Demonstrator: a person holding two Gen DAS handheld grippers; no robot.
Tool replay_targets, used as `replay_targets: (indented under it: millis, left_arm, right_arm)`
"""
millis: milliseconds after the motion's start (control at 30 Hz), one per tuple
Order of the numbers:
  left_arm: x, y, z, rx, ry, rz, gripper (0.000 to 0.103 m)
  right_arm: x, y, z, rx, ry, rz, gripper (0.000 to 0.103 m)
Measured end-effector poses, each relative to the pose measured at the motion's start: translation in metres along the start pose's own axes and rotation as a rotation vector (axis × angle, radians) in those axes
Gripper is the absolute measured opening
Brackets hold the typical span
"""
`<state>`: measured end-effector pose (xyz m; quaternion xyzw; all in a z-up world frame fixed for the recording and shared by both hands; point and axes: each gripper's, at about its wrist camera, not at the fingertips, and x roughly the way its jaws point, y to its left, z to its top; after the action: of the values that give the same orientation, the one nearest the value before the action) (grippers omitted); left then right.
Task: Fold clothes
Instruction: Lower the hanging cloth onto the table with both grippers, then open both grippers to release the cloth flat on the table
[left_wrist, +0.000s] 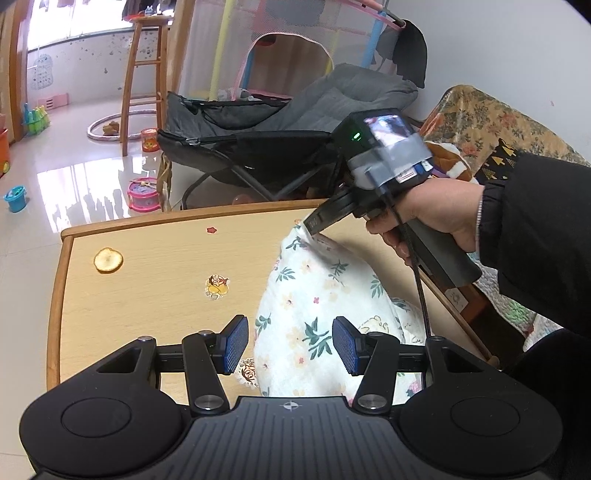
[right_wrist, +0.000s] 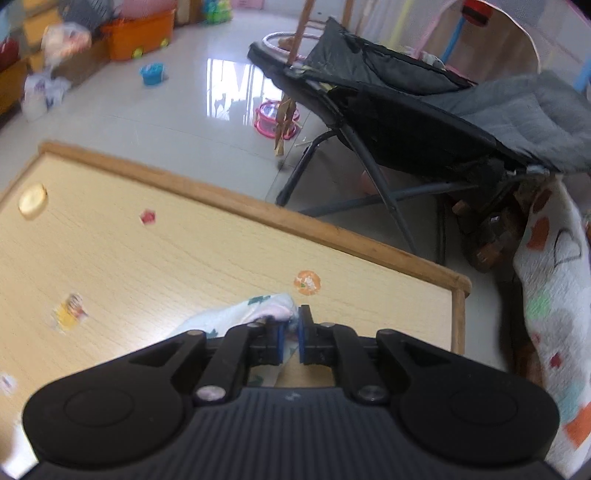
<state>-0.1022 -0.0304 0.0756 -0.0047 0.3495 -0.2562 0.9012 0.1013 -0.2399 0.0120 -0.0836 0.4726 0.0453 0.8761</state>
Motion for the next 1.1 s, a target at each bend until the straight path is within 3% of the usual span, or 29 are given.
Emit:
replay_targets:
  millis: [67, 167, 267, 433, 633, 767, 1100]
  left_arm:
    - [-0.001, -0.001, 0.000, 0.003, -0.003, 0.002, 0.053]
    - [-0.004, -0.005, 0.000, 0.010, -0.005, 0.001, 0.053]
    - [-0.004, -0.011, -0.001, 0.019, 0.004, -0.012, 0.053]
    - [-0.004, -0.022, -0.004, 0.034, 0.019, -0.033, 0.053]
    - [0.003, -0.042, -0.008, 0.065, 0.036, -0.063, 0.053]
    - [0.013, -0.056, -0.010, 0.048, 0.055, -0.050, 0.053]
    - [0.029, -0.092, -0.014, 0.097, 0.080, -0.048, 0.052]
  right_arm:
    - [-0.014, -0.010, 0.002, 0.074, -0.035, 0.038, 0.013]
    - [-0.041, -0.026, 0.001, 0.149, -0.106, 0.073, 0.037]
    - [-0.067, -0.038, -0.003, 0.152, -0.146, 0.055, 0.045]
    - [-0.114, -0.052, -0.033, 0.123, -0.168, 0.020, 0.046]
    - [-0.147, -0.043, -0.112, 0.172, -0.068, -0.048, 0.046]
    - [-0.156, -0.031, -0.162, 0.262, -0.057, -0.039, 0.046]
    - [-0.159, -0.010, -0.208, 0.302, -0.107, -0.083, 0.046]
